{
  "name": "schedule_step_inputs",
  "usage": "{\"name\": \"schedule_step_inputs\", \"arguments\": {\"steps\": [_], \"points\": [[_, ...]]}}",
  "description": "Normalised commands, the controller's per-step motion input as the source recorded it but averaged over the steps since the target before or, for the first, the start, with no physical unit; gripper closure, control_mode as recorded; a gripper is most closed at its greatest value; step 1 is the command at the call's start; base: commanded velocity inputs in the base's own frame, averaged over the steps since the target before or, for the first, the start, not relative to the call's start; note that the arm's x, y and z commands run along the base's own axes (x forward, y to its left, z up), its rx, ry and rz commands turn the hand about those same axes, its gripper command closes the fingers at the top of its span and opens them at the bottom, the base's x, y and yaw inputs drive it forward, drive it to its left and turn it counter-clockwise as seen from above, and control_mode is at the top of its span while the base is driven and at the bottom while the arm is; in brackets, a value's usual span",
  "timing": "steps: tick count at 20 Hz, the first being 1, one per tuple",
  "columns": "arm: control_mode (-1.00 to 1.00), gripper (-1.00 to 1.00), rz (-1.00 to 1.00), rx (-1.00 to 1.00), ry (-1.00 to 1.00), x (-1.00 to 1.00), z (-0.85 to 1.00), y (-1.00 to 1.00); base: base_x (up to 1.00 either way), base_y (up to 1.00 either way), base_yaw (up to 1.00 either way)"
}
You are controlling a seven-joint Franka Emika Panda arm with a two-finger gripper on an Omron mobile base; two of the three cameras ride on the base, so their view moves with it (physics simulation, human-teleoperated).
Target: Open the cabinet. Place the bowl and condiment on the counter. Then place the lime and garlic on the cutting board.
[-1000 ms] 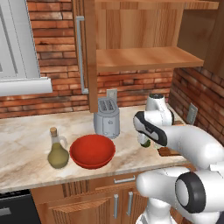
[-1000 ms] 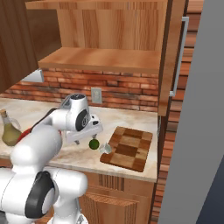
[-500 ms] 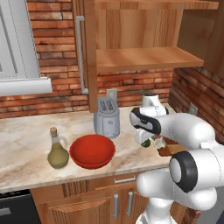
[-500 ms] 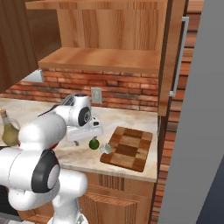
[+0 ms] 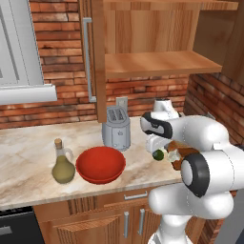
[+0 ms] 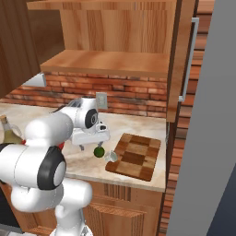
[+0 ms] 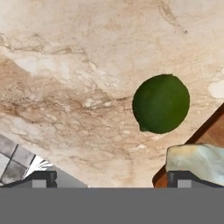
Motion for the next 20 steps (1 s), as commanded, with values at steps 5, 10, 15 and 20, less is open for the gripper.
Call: {"name": "schedule_step_inputs", "arguments": {"steps": [5, 10, 15, 20], "points": [[-1.00, -1.00, -0.08, 0.00, 0.00, 0.00, -0.02, 0.00, 0.00, 0.00, 0.00], [-1.00, -1.00, -0.07, 0.00, 0.00, 0.00, -0.14, -0.02, 0.00, 0.00, 0.00], [-1.00, -1.00, -0.06, 0.00, -0.01, 0.00, -0.14, -0.05, 0.00, 0.00, 0.00], [-1.00, -1.00, -0.06, 0.00, -0.03, 0.00, -0.09, -0.07, 0.00, 0.00, 0.00]]}}
